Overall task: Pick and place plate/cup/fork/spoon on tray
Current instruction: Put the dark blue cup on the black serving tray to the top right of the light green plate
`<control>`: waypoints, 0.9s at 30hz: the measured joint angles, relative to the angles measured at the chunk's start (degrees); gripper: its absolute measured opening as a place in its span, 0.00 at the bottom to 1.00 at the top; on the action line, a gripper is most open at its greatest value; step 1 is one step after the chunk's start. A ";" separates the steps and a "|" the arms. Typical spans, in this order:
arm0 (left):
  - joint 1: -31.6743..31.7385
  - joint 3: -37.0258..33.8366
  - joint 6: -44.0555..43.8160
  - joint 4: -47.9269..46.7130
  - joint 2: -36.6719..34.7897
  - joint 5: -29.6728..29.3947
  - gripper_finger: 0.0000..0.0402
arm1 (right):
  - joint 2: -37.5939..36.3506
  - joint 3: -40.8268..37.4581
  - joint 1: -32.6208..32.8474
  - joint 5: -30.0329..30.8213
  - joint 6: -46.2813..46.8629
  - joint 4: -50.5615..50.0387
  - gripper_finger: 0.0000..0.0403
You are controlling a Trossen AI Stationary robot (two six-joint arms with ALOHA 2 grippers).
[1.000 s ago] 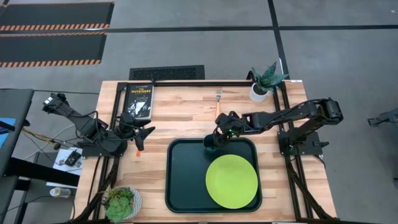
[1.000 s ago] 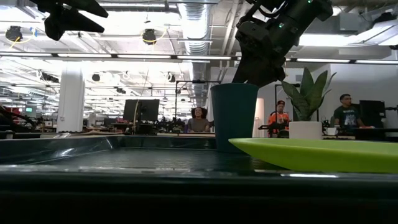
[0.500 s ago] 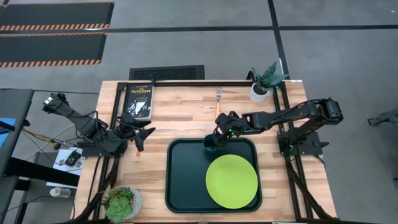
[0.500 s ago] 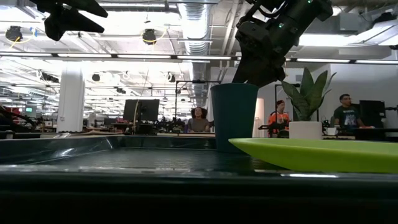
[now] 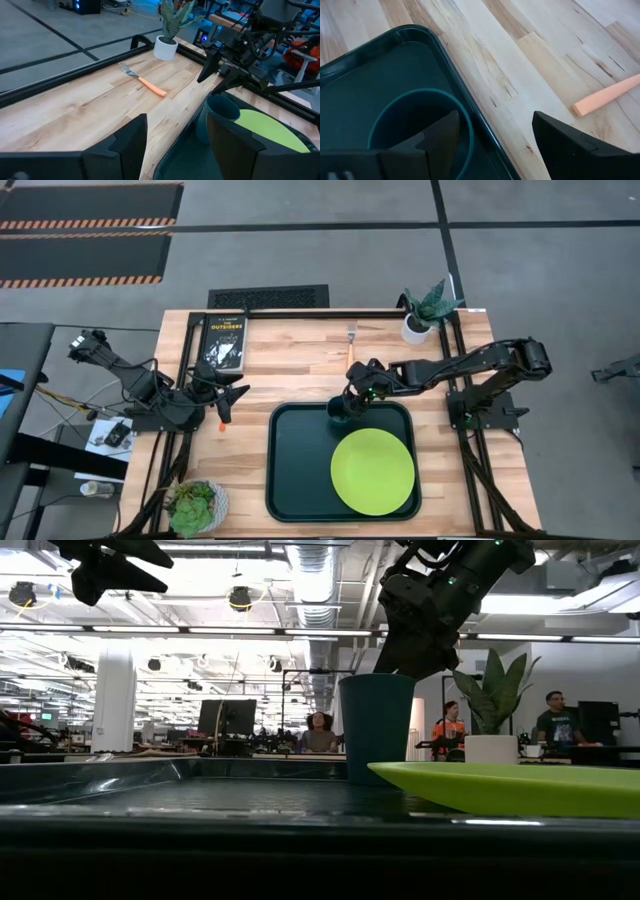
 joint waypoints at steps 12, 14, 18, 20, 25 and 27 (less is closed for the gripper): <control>-0.02 0.00 0.00 0.00 0.02 1.61 0.48 | 0.00 0.00 -0.04 0.00 0.00 0.35 0.68; 0.00 0.00 -0.28 0.02 0.02 2.45 0.48 | 0.00 0.00 -0.04 0.00 0.00 1.03 0.68; 0.00 0.00 -0.29 0.00 0.02 3.15 0.48 | 0.00 0.00 -0.04 -0.02 0.17 1.41 0.68; -0.01 0.00 0.06 0.02 0.02 3.10 0.48 | 0.00 0.00 -0.04 -0.03 0.69 1.40 0.68; 0.00 0.00 0.13 0.02 0.02 2.56 0.48 | 0.00 0.00 -0.04 -0.49 0.83 1.36 0.68; -0.02 0.00 0.11 0.02 0.02 2.56 0.48 | 0.00 0.00 -0.04 -1.09 0.85 1.31 0.68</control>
